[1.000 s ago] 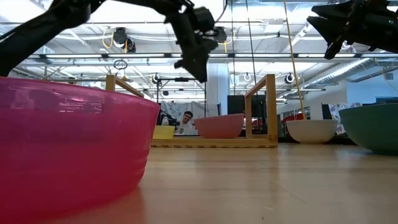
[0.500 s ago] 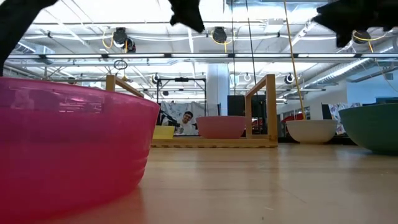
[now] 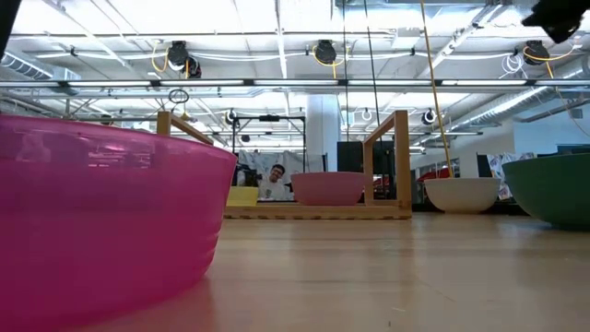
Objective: Place and stack bowls onto a shelf
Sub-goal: Stack the green bowl onto the pink bowl
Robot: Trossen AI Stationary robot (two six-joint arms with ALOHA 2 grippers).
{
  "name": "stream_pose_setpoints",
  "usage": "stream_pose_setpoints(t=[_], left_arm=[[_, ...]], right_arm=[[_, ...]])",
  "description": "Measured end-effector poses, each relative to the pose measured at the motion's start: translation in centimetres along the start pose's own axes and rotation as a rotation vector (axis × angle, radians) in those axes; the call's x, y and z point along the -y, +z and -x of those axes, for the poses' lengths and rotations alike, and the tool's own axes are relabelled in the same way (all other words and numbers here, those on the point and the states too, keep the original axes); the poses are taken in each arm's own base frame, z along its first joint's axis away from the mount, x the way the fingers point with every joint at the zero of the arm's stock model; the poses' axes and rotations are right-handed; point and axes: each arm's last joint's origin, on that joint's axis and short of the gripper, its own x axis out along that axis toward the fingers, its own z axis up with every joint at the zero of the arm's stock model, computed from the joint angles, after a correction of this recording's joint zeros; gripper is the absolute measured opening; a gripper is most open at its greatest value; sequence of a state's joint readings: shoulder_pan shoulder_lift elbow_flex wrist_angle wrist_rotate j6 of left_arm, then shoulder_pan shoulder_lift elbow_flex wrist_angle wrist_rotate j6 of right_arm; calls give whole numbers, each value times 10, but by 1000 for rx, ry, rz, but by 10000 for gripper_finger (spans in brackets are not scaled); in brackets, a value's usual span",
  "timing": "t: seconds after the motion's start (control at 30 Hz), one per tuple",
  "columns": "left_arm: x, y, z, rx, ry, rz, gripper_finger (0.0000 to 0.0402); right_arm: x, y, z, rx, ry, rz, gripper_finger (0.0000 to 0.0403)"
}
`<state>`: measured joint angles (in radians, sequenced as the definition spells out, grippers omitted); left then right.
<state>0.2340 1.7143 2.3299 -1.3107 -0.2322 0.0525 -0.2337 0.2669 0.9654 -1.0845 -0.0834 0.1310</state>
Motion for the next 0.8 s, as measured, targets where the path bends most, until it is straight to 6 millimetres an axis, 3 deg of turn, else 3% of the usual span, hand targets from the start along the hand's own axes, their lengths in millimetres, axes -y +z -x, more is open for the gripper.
stream_pose_setpoints(t=[0.2, 0.43, 0.63, 0.8], left_arm=[[0, -11, 26, -28, -8, 13, 86], [-1, -23, 43, -87, 69, -1, 86], [-4, -32, 56, -130, 84, 18, 86], [-7, -36, 72, -95, 82, 25, 86]], right_arm=[[-3, 23, -3, -372, -46, -42, 109], [-3, 40, -41, -660, -37, -79, 109], [-1, 40, -73, -806, -38, -114, 109], [3, 25, -101, -910, -54, -129, 109]])
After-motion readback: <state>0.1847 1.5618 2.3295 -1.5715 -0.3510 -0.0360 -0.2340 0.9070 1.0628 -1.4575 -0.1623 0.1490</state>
